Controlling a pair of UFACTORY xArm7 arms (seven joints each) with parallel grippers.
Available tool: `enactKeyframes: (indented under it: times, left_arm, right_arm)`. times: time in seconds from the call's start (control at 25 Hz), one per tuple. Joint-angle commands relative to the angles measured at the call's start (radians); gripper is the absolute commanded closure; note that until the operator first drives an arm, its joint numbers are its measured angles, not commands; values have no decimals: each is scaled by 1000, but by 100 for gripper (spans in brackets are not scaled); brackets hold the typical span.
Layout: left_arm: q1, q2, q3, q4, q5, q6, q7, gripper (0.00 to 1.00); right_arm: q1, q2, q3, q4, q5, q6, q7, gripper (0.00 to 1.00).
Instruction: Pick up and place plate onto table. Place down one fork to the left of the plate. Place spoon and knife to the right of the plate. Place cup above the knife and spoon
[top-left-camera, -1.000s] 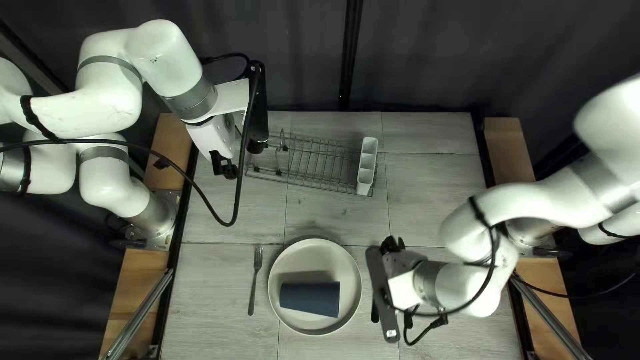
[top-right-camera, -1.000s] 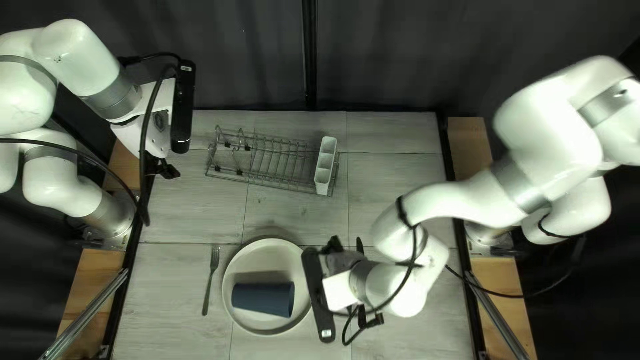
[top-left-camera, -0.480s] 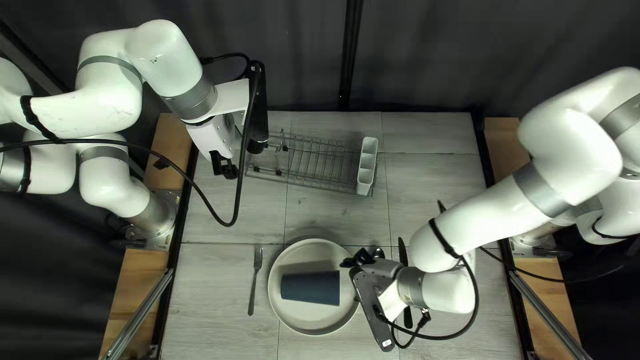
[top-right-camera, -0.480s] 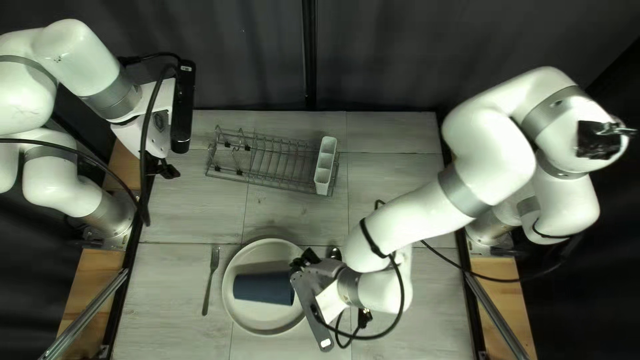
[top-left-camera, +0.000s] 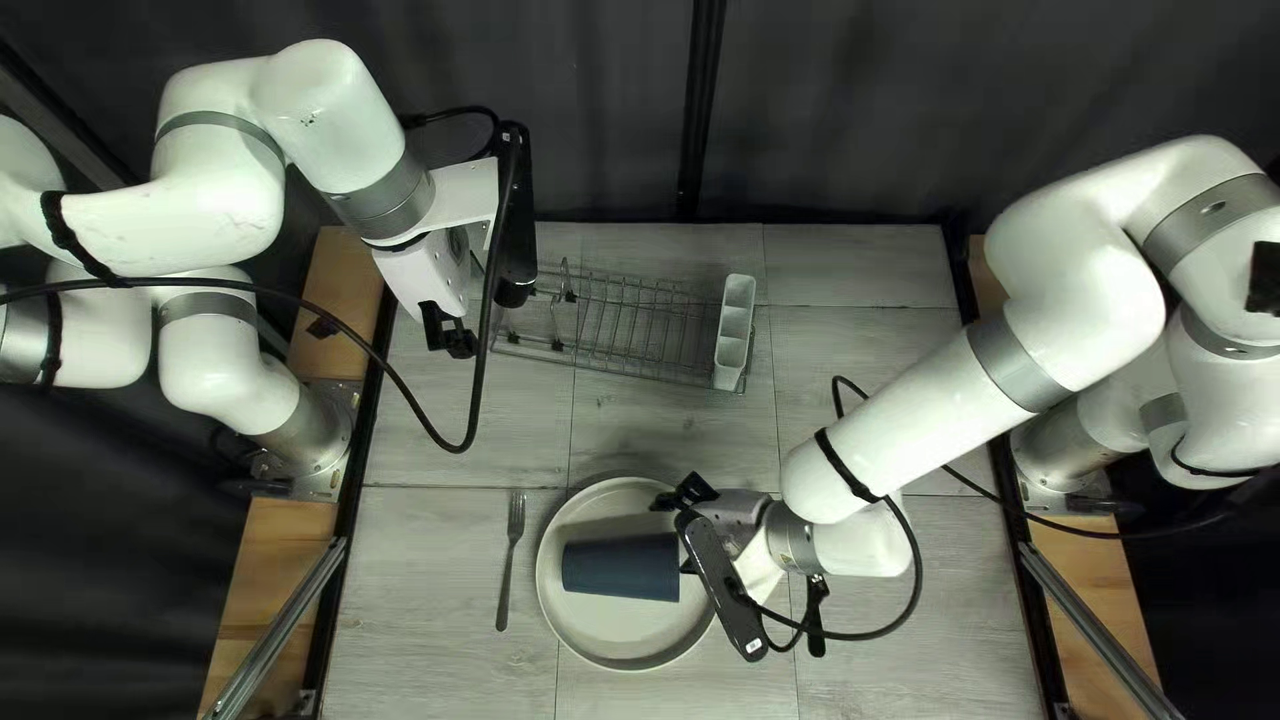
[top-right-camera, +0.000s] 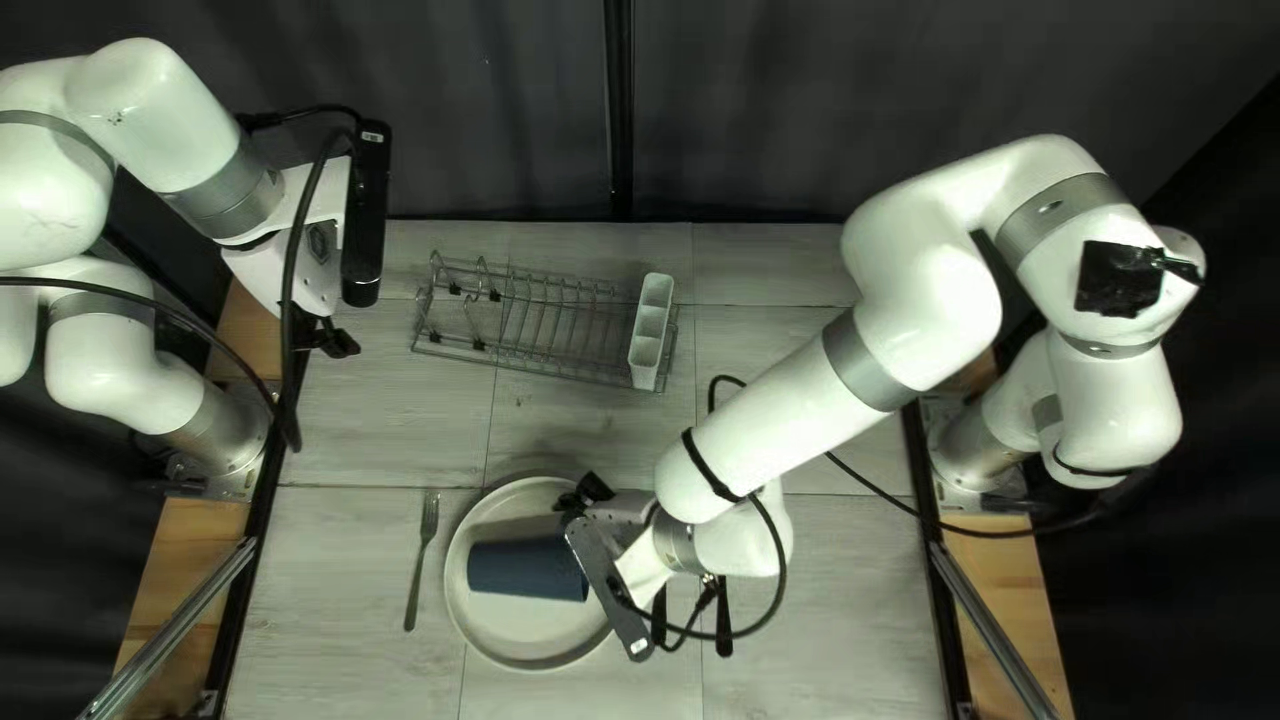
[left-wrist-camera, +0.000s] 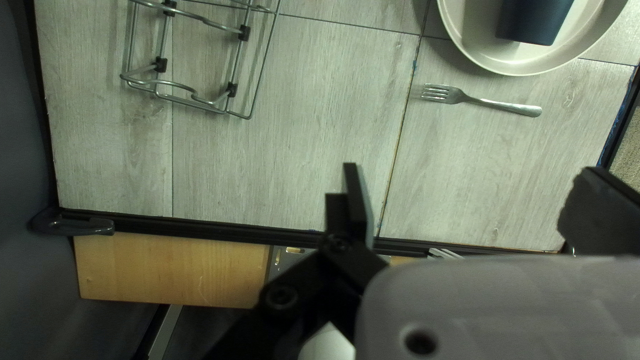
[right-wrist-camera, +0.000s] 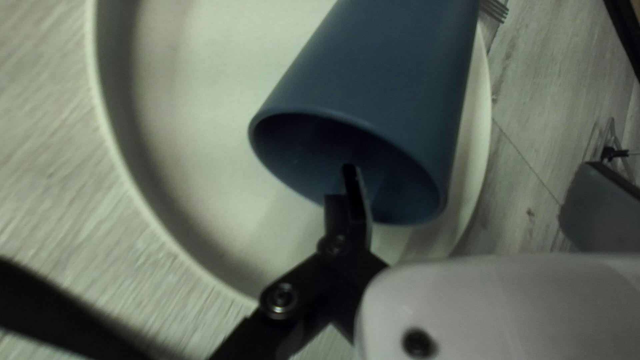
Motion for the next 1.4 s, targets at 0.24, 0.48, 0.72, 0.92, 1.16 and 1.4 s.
enactKeyframes:
  times: [0.24,0.48,0.72,0.92,1.16,1.4]
  left_arm:
    - [0,0,0,0,0,0,0,0]
    - [0,0,0,0,0,0,0,0]
    - [0,0,0,0,0,0,0,0]
    - [0,0,0,0,0,0,0,0]
    - [0,0,0,0,0,0,0,0]
    - [0,0,0,0,0,0,0,0]
  right_arm:
    - [-4,62,0,52,-101,12,52,100]
    - [6,32,13,27,-156,62,121,100]
    - [18,44,21,13,-233,155,223,100]
    - [39,16,16,-7,-81,162,104,100]
    - [42,24,21,12,21,149,24,100]
    - [38,23,14,-2,11,155,29,100]
